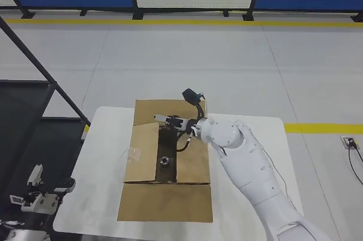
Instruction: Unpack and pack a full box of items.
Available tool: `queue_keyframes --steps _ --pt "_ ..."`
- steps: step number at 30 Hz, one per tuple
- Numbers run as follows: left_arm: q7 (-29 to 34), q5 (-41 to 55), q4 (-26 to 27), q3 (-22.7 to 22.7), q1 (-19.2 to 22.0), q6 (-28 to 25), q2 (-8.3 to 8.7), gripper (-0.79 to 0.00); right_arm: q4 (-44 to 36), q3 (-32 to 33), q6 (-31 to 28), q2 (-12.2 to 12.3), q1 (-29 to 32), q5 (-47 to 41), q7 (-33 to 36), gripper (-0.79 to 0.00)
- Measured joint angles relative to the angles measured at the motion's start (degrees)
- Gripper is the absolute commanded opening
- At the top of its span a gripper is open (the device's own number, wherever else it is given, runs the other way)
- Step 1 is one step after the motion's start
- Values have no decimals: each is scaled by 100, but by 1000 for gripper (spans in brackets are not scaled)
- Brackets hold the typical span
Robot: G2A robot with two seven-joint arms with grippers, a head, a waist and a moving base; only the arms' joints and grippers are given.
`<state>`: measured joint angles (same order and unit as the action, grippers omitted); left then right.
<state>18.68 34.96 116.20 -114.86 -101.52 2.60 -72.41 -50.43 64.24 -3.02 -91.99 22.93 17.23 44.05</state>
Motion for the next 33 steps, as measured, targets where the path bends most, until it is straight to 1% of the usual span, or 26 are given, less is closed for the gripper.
queue_keyframes --steps 3,5,7,10,13,14,18,20,21,23,25,26,28,33 --pt "405 -242 -115 148 71 351 43 0 316 370 -327 102 -129 -222 53 0" --pt "829 -436 -221 256 125 632 86 0 539 658 -648 181 -190 -395 -62 0" --pt "1271 -882 -305 386 157 736 141 0 767 946 -971 262 -234 -541 -281 0" --pt "1911 -1698 -459 570 227 742 223 0 1090 1151 -1090 333 -320 -575 -418 0" --pt "1857 -2488 -493 627 239 680 246 0 1080 1146 -1071 331 -325 -572 -406 0" --pt "1847 -2528 -491 626 238 680 245 0 1076 1145 -1070 331 -324 -572 -405 0" --pt "1848 -2168 -488 622 237 684 243 0 1075 1144 -1071 330 -323 -572 -405 0" --pt "1846 -2173 -489 624 237 684 243 0 1084 1135 -978 337 -299 -513 -481 0" --pt "1826 -2216 -497 644 235 688 245 0 1114 1154 -836 347 -304 -447 -603 0" --pt "1761 -2601 -512 775 237 713 265 0 1240 1213 -435 367 -369 -230 -1176 0" --pt "1839 -3016 -524 931 241 751 289 0 1435 1287 -396 371 -459 -342 -1562 0" --pt "1910 -3102 -524 975 239 768 297 0 1550 1336 -452 387 -519 -454 -1548 0" --pt "2147 -3153 -505 1035 213 812 318 0 1860 1423 -587 424 -677 -617 -1255 0" --pt "2768 -3008 -413 1065 147 906 367 0 2613 1366 -613 427 -1083 -600 -938 0"
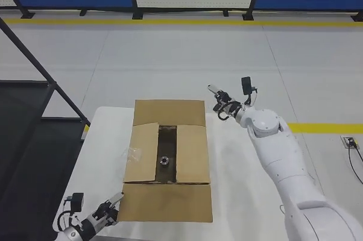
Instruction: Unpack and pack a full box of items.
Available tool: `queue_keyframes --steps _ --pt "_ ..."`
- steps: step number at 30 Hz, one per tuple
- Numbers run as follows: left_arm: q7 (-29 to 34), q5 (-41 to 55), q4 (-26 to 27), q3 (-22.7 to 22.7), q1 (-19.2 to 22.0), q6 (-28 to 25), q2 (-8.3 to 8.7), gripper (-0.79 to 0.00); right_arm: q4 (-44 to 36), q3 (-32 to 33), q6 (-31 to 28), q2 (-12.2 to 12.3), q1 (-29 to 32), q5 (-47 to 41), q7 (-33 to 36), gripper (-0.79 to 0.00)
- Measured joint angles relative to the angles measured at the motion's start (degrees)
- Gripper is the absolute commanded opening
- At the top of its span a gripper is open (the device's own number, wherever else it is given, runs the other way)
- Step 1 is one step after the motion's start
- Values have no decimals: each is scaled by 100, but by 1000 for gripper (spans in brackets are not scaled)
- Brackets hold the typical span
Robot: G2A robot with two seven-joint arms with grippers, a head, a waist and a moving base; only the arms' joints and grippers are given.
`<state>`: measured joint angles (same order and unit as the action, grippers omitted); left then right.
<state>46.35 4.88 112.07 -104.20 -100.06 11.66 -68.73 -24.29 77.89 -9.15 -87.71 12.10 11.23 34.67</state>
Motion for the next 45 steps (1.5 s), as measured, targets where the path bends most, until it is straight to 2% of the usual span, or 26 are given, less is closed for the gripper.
queue_keyframes --steps 4,8,13,18,30,37,45 --pt "411 140 62 -43 -31 31 43 0 572 -137 -13 -65 -289 37 161 0" --pt "662 419 109 -76 -51 6 69 0 862 -215 -301 -136 -395 -41 291 0" --pt "676 863 157 -60 -39 -21 77 0 1041 -356 -721 -253 -397 -76 564 0" --pt "615 1280 227 -46 -14 7 84 0 1182 -388 -851 -311 -438 -196 772 0" --pt "61 2269 402 -160 -33 -242 64 0 1213 -73 -1531 -165 -445 -903 1491 0" --pt "-805 3165 544 -174 43 -488 -4 0 1091 63 -1841 -73 -441 -1253 2130 0" --pt "-1636 3145 668 125 413 -500 -31 0 824 -63 -1815 -66 -486 -1230 2890 0"
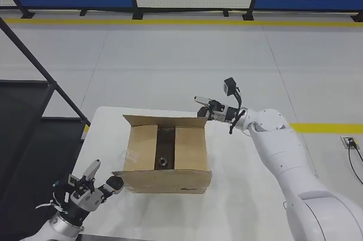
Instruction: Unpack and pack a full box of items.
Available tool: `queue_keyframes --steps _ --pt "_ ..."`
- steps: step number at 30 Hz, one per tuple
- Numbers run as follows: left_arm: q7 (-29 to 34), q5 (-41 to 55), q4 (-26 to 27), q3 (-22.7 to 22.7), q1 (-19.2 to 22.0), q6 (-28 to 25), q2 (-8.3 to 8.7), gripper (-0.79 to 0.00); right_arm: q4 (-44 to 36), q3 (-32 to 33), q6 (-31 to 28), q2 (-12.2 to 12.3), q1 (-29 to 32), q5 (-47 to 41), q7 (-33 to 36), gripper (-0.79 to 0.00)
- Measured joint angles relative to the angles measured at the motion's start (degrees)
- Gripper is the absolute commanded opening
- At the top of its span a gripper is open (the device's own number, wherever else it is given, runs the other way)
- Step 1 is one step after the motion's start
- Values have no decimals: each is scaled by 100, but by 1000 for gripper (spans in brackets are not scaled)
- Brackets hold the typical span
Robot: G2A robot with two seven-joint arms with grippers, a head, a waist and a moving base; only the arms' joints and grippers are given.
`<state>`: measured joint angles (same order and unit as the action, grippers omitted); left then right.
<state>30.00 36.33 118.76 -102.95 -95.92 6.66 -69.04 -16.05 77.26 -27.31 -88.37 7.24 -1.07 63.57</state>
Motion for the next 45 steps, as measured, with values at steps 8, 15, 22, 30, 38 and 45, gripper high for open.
queue_keyframes --steps 8,15,22,30,38,45 --pt "-807 -621 -107 482 414 -233 -30 0 -438 -115 -58 -86 126 -256 75 0" --pt "-1228 -926 -245 766 702 -243 -51 0 -737 -266 394 -130 158 -445 784 0" --pt "-1510 -1304 -459 1061 1008 -247 -68 0 -1212 -310 777 -85 414 -710 1414 0" --pt "-1693 -1651 -695 1352 1222 -374 -92 0 -1517 -511 2058 -93 569 -694 1277 0" --pt "-1848 -1831 -908 1497 1469 -273 -110 0 -1599 -750 2685 -128 586 -743 1396 0" --pt "-1942 -1916 -1075 1621 1664 -157 -129 0 -1381 -794 2907 -134 665 -960 1302 0"
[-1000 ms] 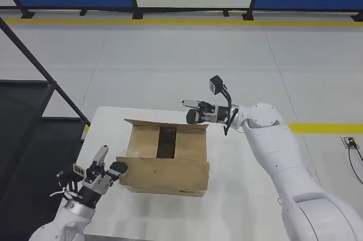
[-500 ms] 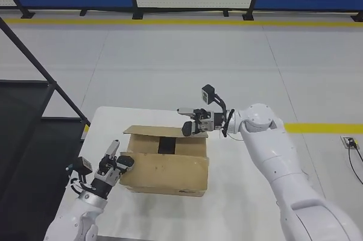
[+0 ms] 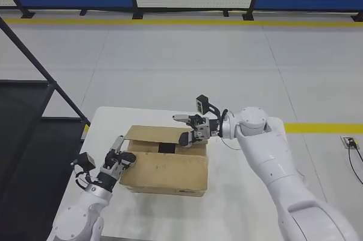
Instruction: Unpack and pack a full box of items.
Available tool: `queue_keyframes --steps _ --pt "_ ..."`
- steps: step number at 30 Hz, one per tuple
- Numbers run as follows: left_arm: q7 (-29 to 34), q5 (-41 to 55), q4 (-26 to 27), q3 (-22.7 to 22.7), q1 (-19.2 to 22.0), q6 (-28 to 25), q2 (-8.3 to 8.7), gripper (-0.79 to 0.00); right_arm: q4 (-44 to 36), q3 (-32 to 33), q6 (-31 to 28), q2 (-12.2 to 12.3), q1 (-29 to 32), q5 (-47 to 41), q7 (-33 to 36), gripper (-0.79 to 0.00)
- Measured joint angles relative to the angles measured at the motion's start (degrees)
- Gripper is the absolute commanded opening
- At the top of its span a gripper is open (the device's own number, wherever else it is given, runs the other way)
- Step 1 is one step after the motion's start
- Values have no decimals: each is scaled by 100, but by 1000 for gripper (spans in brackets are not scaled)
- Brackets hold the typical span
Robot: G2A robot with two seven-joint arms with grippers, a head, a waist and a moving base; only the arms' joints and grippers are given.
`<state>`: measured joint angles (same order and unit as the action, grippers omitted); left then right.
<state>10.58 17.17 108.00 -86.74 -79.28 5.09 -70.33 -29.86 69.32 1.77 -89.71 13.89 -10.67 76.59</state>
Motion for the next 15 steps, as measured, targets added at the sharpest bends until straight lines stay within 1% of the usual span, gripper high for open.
queue_keyframes --steps 4,9,12,15 --pt "-62 -28 -29 69 71 52 -13 0 15 7 -104 37 157 -5 -167 0" --pt "-90 -46 -36 123 121 108 -25 0 -281 -33 -477 82 496 79 -314 0" --pt "-99 -78 -63 159 169 135 -31 0 -513 -41 -479 109 680 93 -438 0" --pt "-94 -103 -71 177 197 142 -35 0 -783 -24 -434 134 844 -2 -422 0"
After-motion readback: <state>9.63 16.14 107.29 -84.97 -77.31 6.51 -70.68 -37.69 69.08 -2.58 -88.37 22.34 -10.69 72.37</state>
